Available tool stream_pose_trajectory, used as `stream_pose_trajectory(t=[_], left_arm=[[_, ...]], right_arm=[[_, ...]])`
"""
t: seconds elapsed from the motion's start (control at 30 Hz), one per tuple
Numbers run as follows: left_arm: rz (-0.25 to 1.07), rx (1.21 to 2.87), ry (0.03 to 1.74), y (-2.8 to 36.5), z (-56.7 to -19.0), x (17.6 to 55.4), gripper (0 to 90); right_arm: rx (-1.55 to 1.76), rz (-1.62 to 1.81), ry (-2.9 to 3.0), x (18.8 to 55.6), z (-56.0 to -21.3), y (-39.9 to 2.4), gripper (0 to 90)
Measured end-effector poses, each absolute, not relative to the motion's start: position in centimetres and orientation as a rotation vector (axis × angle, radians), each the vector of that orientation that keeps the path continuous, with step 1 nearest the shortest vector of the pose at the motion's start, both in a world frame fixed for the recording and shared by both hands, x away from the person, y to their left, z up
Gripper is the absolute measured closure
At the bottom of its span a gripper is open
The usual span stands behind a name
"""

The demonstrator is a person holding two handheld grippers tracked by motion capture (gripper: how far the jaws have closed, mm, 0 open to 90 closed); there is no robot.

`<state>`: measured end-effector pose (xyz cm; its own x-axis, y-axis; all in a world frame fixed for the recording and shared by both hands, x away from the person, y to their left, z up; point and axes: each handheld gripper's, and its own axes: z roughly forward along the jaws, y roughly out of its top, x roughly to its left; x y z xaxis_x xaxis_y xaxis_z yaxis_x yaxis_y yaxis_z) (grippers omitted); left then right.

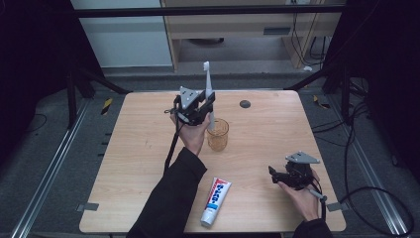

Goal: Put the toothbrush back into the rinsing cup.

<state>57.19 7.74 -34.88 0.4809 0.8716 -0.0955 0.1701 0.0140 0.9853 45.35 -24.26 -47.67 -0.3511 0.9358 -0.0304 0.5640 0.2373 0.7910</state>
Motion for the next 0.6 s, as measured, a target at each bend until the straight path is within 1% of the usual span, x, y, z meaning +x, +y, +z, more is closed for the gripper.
stream_pose_trajectory(t=[0.23,0.6], left_arm=[[0.691,1.494,0.953,7.0,-35.7,57.8,66.9],[0.681,1.527,0.952,7.0,-37.3,58.3,66.9]], right_arm=[[1.367,0.961,2.011,45.3,-47.7,-24.2,17.7],[1.359,0.951,2.016,45.4,-47.8,-24.2,17.7]])
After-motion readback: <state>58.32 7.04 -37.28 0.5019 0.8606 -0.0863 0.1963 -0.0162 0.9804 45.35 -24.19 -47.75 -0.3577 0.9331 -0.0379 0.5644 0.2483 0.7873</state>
